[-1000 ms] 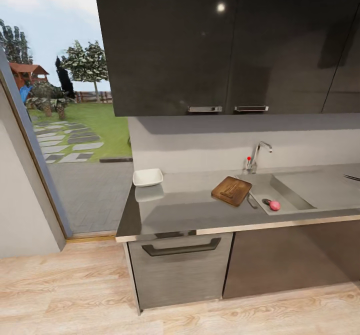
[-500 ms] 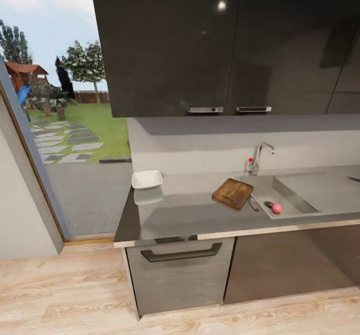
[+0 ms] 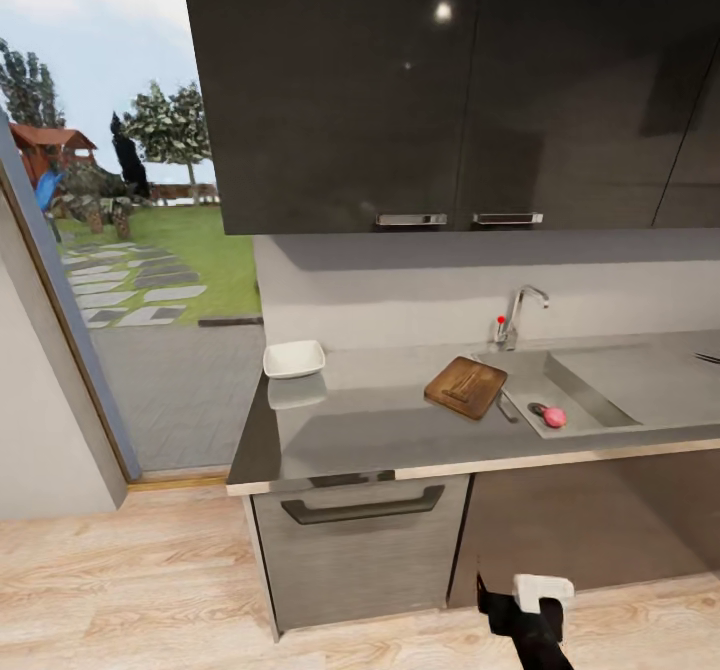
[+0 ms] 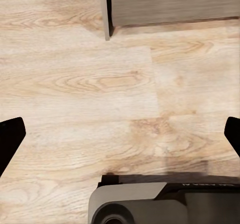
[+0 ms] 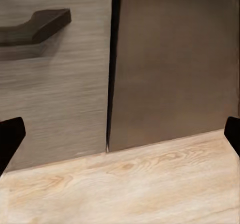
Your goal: In the kitchen, take the Vidalia onion out of the sink, dice it on the chopping board with the paring knife, put the diced onion into the bowl on the countertop, then place both the paring knife and the chopping board into the sink.
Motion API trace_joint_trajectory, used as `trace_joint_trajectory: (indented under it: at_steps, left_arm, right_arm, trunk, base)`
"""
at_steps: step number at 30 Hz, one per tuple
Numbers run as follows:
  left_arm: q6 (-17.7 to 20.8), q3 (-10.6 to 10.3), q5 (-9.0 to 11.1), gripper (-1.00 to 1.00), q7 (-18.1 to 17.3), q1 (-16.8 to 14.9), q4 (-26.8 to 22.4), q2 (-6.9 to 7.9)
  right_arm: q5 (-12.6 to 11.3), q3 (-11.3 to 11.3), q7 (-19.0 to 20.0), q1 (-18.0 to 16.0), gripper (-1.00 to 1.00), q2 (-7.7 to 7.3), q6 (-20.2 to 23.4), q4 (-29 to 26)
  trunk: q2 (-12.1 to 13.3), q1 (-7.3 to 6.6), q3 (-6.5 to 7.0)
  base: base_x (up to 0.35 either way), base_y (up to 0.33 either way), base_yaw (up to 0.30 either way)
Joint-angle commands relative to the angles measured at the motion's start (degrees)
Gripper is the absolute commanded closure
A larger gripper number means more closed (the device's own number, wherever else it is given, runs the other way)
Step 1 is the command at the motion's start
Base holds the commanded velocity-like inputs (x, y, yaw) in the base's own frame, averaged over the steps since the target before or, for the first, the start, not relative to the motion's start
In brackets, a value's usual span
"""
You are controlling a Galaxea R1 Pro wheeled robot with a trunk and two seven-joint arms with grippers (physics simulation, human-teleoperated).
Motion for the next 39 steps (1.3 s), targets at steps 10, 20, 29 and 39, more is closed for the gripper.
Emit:
trace_joint_trajectory:
  at_steps: [10,20,29,39]
  left_arm:
    - [-0.18,0.03,0.05,-1.00,-0.01,-0.01,0.03,-0.03]
    - [-0.18,0.01,0.05,-1.00,-0.01,-0.02,0.04,-0.03]
    - [-0.14,0.08,0.05,-1.00,-0.01,-0.02,0.03,-0.11]
    - [-0.10,0.09,0.05,-1.00,-0.01,-0.01,0.03,-0.12]
  right_arm:
    - [-0.02,0.21,-0.57,-5.69,-1.00,0.21,10.69,-10.53]
    - [-0.14,3.16,-4.87,-20.00,-1.00,2.15,21.88,-11.27]
    - [-0.20,4.30,-7.32,-30.57,-1.00,3.09,29.68,-10.39]
    - [-0.24,3.73,-7.90,-31.25,-1.00,3.08,27.01,-4.20]
  trunk:
    - [-0.04,0.02,-0.03]
    - [-0.04,0.02,-0.03]
    - [-0.04,0.02,-0.03]
    - [-0.04,0.02,-0.03]
  base:
    - [0.000,0.000,0.000]
    - [0.000,0.000,0.000]
    - [0.015,0.051,0.000]
    - [0.101,0.246,0.000]
